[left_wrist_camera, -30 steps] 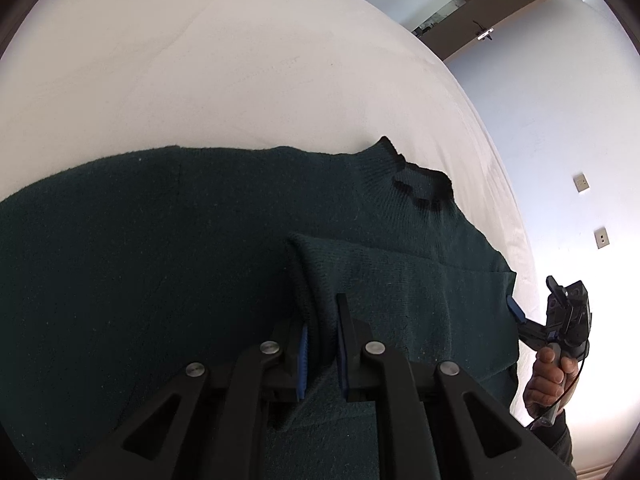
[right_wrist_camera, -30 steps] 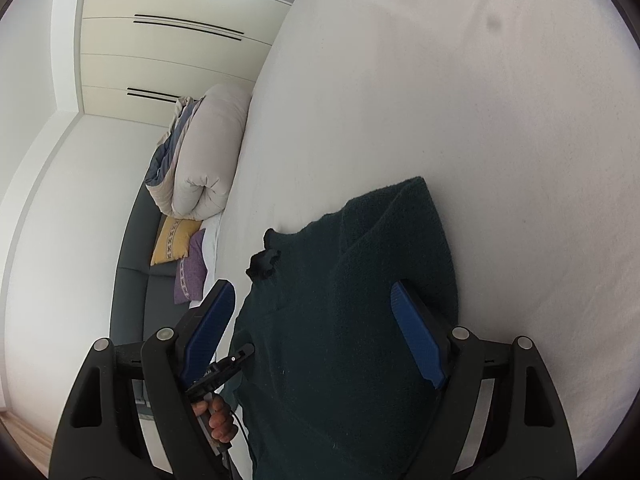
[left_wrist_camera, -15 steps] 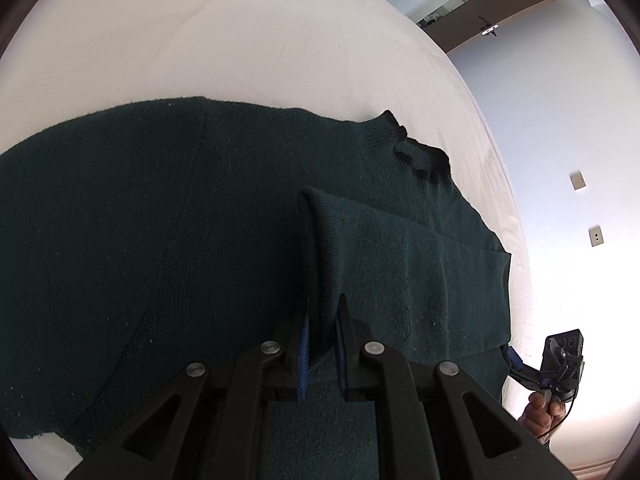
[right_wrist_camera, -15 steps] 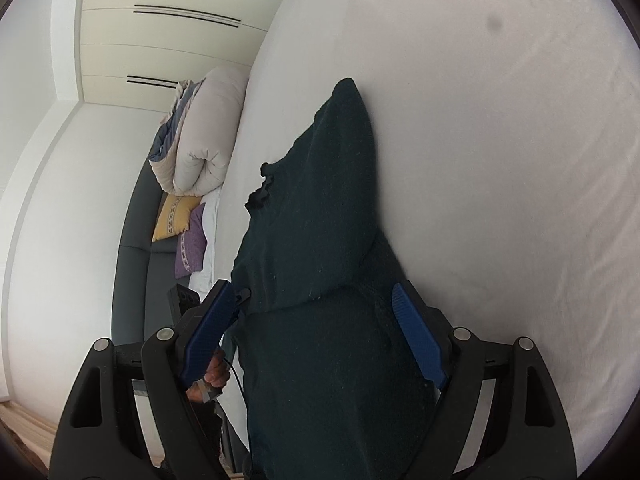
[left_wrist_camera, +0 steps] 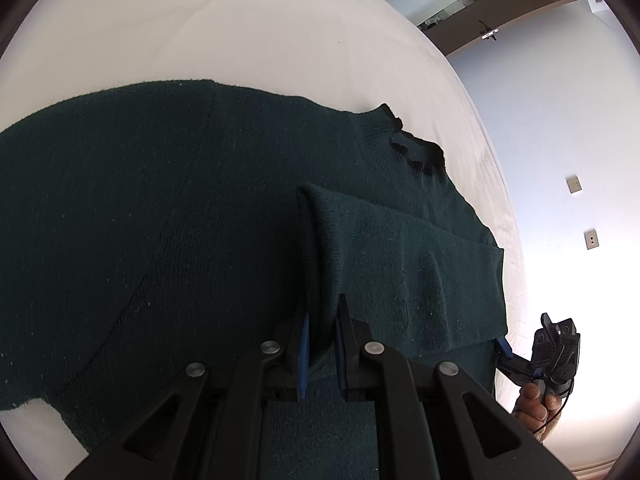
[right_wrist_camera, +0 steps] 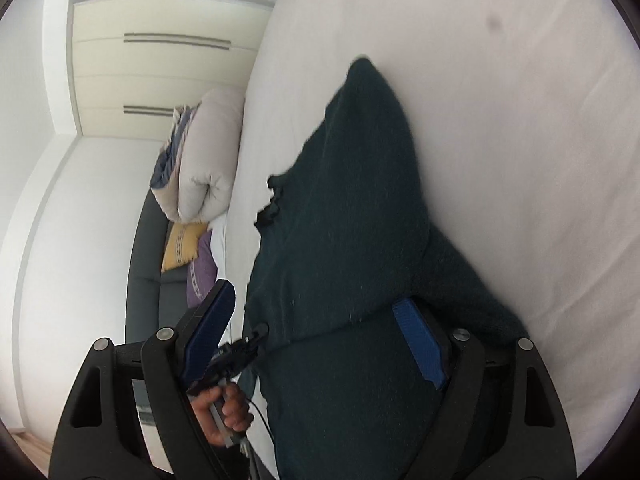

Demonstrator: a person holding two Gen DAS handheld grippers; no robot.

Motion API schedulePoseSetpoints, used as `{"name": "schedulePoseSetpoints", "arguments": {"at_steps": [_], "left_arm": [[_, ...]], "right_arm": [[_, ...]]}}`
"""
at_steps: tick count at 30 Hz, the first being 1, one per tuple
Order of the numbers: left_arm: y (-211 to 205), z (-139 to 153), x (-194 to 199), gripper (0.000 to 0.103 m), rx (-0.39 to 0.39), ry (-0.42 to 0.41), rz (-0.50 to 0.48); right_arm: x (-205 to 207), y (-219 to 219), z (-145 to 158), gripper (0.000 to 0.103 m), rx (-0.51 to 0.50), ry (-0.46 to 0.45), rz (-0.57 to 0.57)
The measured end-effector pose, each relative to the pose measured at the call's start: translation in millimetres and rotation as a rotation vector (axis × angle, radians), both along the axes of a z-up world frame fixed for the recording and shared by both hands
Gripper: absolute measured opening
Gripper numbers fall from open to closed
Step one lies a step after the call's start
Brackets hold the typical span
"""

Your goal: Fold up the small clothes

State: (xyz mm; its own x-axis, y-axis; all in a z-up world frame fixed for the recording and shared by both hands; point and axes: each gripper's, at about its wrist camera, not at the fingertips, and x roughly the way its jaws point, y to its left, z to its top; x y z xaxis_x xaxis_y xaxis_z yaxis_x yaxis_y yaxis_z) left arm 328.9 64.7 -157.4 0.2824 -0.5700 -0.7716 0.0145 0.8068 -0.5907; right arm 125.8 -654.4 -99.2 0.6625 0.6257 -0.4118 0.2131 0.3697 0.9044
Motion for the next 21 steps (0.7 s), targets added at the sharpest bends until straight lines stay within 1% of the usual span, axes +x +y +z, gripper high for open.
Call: {"name": "schedulePoseSetpoints", "arguments": {"at_steps": [1,4,6,8,10,14,16,17,18,19,21], "left_arm": [[0,-1,0,0.011,-0.004,0.001,0.0],[-1,-2,-1,0.011,-0.002,-0.005,-0.001],[-2,-2,0,0.011,0.0,-0.004,-0.002],[0,-1,0,0.011,0.004,-0.004,-0.009],[0,0,0,0.013,0.008,-0.006,-0.011],[-1,0,1,0.016,0.007,-0.014,-0.005],[-3,0,0,0.019,0.01,-0.022,-0.006],[-5,0,-1,0.023,0.012,-0.028,-0.008],[-6,1,-1,0.027,0.015,-0.036,-0.013],[-8,2,-2,0.029,0.019,-0.042,-0.018],[-11,2,-2,0.031,0.036,-0.054,-0.027]], "right_arm": [[-4,-7,1,0.08,0.014,-0.015,-0.034],[-11,-20,-9,0.079,0.068,0.004,-0.089],[-11,-20,-13,0.079,0.07,0.013,-0.077],[-12,-17,-8,0.081,0.065,0.021,-0.037],[-16,-16,3,0.081,0.08,-0.006,-0.002],[-17,-29,41,0.081,0.095,-0.107,0.009],[-2,-34,51,0.081,0.075,-0.11,0.009],[10,-36,54,0.082,0.073,-0.109,0.017],[24,-35,53,0.082,0.078,-0.112,0.033],[40,-35,53,0.082,0.084,-0.107,0.048],[67,-35,44,0.082,0.08,-0.075,0.043]]}}
